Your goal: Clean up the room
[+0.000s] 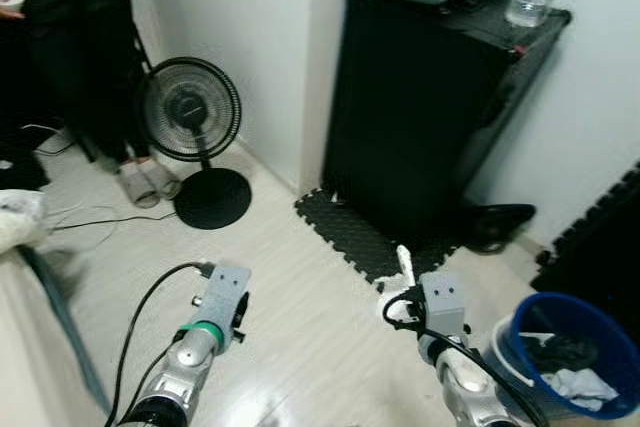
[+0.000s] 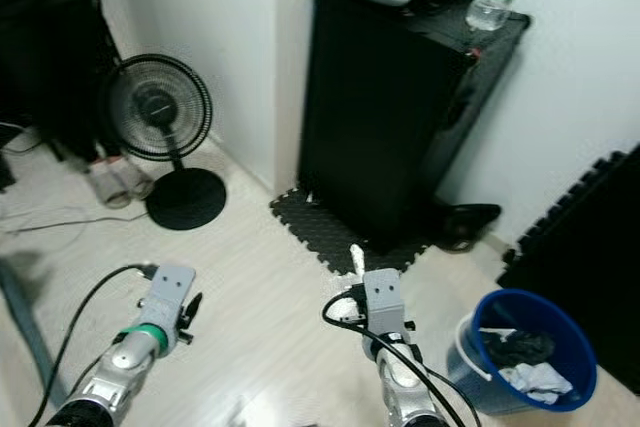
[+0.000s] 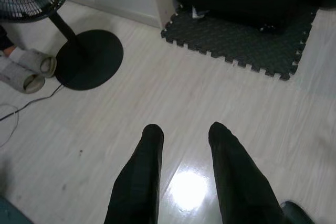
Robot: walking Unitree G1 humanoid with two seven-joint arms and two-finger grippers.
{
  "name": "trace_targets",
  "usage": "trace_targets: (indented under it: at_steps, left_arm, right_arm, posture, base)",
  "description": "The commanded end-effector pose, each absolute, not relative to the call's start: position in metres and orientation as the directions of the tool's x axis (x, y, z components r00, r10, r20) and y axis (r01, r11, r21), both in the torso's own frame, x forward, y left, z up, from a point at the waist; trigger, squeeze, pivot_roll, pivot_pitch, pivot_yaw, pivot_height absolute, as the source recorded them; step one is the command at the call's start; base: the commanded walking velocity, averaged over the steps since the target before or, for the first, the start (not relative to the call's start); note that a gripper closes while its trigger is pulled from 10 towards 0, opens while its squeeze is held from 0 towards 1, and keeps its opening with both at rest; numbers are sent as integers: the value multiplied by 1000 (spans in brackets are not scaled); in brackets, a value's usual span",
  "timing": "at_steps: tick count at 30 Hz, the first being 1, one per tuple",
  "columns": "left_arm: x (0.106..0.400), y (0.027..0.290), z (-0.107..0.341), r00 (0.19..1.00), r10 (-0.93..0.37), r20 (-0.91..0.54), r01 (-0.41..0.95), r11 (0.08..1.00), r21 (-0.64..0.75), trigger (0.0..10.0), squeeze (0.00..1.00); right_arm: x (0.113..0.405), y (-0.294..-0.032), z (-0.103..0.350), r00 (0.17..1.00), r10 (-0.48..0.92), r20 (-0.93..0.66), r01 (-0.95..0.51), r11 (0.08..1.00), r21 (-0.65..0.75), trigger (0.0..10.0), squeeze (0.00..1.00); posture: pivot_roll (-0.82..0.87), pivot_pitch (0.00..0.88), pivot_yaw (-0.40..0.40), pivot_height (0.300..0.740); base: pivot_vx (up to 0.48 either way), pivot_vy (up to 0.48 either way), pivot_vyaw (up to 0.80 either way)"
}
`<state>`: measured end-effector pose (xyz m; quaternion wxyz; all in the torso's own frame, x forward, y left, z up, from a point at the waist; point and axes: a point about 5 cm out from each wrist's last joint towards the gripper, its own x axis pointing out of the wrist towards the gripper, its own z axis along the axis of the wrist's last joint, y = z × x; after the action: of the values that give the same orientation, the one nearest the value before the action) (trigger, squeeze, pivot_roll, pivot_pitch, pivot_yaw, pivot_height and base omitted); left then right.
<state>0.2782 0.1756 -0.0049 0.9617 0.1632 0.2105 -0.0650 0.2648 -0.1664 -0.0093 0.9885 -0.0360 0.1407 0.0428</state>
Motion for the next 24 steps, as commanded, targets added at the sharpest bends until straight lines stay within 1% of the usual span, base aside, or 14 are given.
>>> trace_targets:
  at_steps: [1, 24]
  left_arm:
    - [274, 175, -10, 891, -54, -450, 196, 942, 274, 10000, 0]
    - [272, 175, -13, 884, -41, -465, 185, 946, 267, 10000, 0]
  right_arm:
    - [260, -167, -13, 951, 73, -300, -94, 994, -56, 10000, 0]
    - [261, -169, -14, 948, 75, -308, -97, 994, -58, 10000, 0]
  posture:
    - [36, 0, 39, 713]
    - [37, 0, 28, 713]
  base:
    - [0, 0, -700]
    - [0, 0, -696]
